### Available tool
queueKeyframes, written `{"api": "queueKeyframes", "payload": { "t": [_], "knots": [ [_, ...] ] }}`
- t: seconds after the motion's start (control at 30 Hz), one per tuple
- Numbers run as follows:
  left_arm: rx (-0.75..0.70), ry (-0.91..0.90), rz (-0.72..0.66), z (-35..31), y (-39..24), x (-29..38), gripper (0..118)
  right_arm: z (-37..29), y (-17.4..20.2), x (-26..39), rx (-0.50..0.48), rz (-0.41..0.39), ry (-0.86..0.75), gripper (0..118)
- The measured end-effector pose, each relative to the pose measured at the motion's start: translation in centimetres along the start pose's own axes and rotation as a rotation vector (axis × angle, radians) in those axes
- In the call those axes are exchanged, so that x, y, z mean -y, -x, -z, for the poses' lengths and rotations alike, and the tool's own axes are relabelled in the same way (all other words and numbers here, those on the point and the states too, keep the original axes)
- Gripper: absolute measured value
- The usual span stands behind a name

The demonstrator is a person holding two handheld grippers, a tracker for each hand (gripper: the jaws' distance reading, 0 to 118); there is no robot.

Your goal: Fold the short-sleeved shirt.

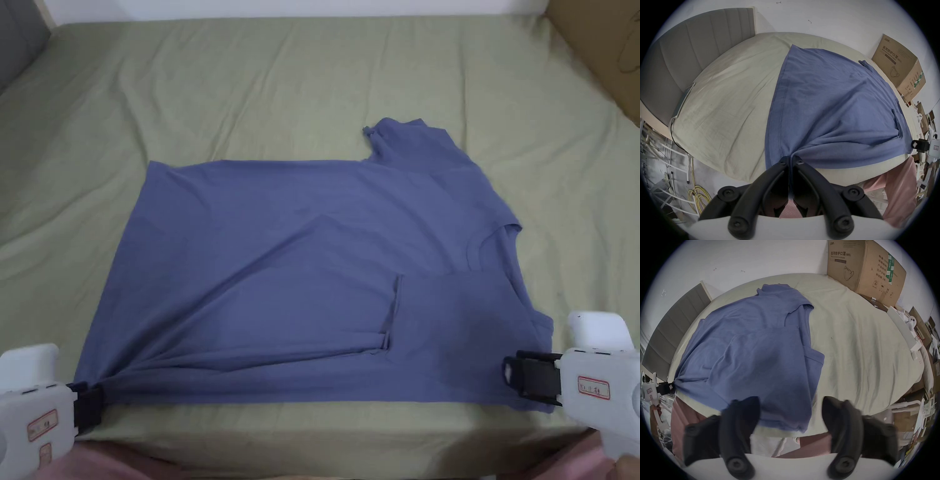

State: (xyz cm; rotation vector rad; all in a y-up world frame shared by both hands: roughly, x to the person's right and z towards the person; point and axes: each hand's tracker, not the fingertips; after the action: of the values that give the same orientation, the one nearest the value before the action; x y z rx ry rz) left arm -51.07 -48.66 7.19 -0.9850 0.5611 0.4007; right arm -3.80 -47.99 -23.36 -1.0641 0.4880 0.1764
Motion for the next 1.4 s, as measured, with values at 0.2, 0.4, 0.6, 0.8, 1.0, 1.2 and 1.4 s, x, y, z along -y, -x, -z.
{"api": "queueKeyframes", "payload": {
  "t": [0.2, 0.4, 0.6, 0.8, 1.0, 1.2, 1.4],
  "knots": [
    [-0.007, 0.001, 0.018, -0.2, -0.2, -0.4, 2, -0.6, 0.2, 0.7, -0.028, 0.004, 0.035, 0],
    [0.006, -0.02, 0.008, -2.0, -0.1, -1.7, 2, -3.8, 0.4, -1.3, -0.087, 0.049, -0.022, 0],
    [0.003, -0.083, 0.05, -2.6, -1.0, -7.0, 2, -3.7, 0.3, -7.1, -0.086, 0.064, -0.086, 0],
    [0.001, -0.038, 0.102, 2.9, -2.0, -13.6, 3, 2.3, 0.0, -13.2, -0.048, 0.075, -0.045, 0],
    [-0.053, -0.001, 0.122, 4.9, -2.0, -14.7, 91, 5.0, 0.4, -13.2, 0.06, 0.027, -0.002, 70],
    [0.02, -0.077, -0.002, 0.6, 0.5, -10.6, 60, -0.4, 0.4, -9.6, -0.037, 0.024, -0.101, 7],
    [0.04, -0.05, -0.026, -0.2, 0.8, -4.6, 0, -1.6, 1.5, -5.0, -0.111, 0.053, -0.054, 0]
  ]
}}
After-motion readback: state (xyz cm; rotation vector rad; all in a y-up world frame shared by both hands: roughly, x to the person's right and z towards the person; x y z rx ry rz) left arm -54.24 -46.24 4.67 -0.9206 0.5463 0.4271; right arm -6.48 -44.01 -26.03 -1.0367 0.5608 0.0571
